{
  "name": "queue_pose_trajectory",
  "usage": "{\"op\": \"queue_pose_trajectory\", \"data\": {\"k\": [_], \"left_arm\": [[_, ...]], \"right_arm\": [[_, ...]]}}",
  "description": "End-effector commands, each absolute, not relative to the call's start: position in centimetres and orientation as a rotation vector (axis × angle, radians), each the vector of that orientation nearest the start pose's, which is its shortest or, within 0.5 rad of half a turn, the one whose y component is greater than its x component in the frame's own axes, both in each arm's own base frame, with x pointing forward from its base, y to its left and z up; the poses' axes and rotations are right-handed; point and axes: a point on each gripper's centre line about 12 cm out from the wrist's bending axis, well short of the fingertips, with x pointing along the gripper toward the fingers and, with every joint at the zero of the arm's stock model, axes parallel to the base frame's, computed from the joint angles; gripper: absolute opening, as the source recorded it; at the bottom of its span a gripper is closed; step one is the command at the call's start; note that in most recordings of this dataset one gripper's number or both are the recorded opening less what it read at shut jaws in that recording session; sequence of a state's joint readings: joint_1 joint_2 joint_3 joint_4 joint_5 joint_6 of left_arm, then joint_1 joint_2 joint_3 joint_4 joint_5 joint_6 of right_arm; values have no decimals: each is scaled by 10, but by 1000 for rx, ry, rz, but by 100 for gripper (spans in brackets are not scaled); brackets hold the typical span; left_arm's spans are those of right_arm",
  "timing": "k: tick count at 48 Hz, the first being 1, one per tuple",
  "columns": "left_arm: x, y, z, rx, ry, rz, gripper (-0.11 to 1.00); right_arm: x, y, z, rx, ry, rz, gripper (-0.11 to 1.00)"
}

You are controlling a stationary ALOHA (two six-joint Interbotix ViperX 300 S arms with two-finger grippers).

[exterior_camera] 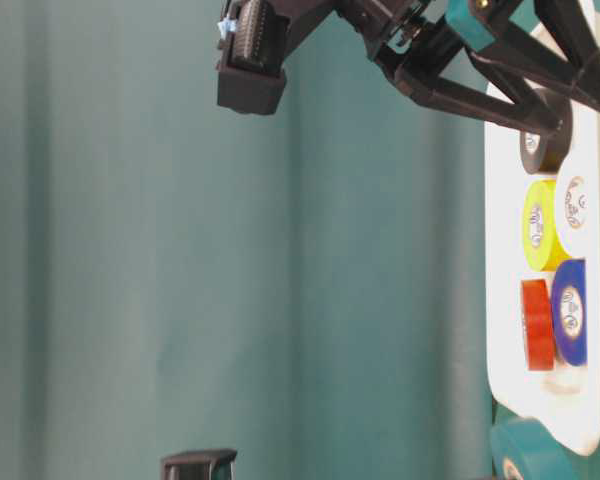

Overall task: Put the tape alternately from left to right into the white case.
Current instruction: 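Carry the teal roll into the tray beside the black roll and release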

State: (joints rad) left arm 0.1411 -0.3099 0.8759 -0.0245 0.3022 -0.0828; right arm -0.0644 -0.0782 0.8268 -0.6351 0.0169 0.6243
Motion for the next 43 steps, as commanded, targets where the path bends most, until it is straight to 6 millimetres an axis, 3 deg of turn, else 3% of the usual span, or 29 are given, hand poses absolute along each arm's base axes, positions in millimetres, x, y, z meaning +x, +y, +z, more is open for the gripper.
{"op": "queue_pose_trajectory", "data": {"k": [1,20,43], "left_arm": [[298,55,187,-148,826,198,-4],[311,96,178,-70,863,247,-4],[337,115,180,-17,856,247,-4]], "right_arm": [[343,-21,155,10,729,-58,80],[343,-20,155,8,729,-56,80],[342,-20,155,8,729,-56,80]]}}
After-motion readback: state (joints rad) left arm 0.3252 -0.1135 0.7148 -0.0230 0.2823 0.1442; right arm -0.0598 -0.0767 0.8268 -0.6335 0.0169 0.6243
